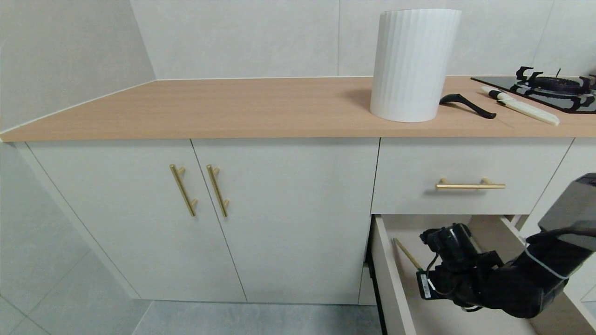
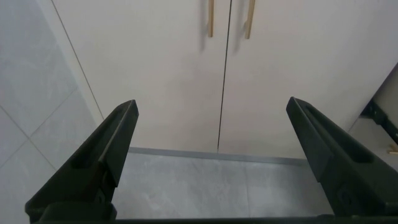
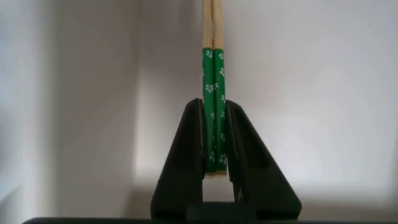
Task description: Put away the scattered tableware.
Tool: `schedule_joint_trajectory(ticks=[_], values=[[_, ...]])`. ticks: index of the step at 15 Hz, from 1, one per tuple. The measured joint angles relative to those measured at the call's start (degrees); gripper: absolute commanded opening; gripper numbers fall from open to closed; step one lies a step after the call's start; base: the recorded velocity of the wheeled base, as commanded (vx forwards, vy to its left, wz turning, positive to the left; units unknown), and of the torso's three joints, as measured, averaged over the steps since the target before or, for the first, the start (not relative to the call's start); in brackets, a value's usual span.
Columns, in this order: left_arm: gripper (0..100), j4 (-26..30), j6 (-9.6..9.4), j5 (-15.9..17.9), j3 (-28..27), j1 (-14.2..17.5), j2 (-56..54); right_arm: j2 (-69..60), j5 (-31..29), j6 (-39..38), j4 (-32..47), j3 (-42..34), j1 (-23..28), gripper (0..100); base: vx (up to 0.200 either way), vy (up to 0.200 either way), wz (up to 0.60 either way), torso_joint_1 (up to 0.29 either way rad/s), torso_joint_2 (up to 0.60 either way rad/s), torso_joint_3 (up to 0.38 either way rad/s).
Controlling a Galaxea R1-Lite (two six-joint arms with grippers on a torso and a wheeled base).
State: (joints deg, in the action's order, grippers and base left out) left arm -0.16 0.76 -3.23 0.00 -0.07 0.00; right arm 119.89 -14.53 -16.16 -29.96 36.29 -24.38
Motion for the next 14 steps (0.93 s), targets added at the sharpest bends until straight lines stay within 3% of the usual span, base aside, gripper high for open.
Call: schedule_joint_trajectory(ticks=[7,14], values=[[100,0.0,0.02,0.0,0.0,0.0,0.0,11.1,-4.2,0.4,-7.8,-0.9,-0.1,0,0.000,0.000,0.00,0.000,0.00,0.000],[100,0.0,0.00,0.0,0.0,0.0,0.0,13.7,-4.4,0.3,-9.1,-0.8,0.1,0,0.000,0.000,0.00,0.000,0.00,0.000]])
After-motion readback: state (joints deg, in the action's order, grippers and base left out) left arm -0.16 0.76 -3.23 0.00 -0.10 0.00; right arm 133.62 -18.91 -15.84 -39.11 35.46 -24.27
